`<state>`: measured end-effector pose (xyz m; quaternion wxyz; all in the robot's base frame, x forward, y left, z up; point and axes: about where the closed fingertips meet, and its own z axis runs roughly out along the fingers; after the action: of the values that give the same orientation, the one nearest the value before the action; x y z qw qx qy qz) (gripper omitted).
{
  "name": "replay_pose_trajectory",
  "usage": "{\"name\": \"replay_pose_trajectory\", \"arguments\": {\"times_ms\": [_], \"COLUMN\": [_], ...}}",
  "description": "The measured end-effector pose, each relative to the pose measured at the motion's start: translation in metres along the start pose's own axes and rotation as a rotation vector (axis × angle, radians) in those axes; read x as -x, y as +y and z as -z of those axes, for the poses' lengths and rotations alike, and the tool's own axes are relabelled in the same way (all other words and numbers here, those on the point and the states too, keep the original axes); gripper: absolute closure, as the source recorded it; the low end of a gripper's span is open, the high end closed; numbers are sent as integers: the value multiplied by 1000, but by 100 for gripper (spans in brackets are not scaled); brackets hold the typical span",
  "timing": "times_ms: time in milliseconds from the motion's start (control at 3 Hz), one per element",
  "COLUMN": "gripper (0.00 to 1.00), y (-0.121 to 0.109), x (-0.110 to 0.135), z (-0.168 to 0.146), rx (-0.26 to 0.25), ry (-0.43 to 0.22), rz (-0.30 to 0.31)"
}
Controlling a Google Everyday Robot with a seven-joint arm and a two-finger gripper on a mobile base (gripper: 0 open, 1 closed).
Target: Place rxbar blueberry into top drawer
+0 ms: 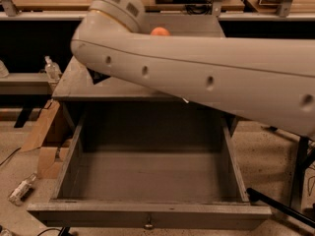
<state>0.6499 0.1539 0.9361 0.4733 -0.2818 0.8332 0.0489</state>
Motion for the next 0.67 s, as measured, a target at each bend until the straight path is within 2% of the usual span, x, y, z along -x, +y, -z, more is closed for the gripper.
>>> {"name": "replay_pose_trajectory", "arguments": {"times_ms": [333, 667], "gripper": [100, 100], "y": [-1, -3], "x": [-46, -119], "z": [22, 24], "rx": [49, 132], "ry": [-23, 0], "rz": [12, -6]}}
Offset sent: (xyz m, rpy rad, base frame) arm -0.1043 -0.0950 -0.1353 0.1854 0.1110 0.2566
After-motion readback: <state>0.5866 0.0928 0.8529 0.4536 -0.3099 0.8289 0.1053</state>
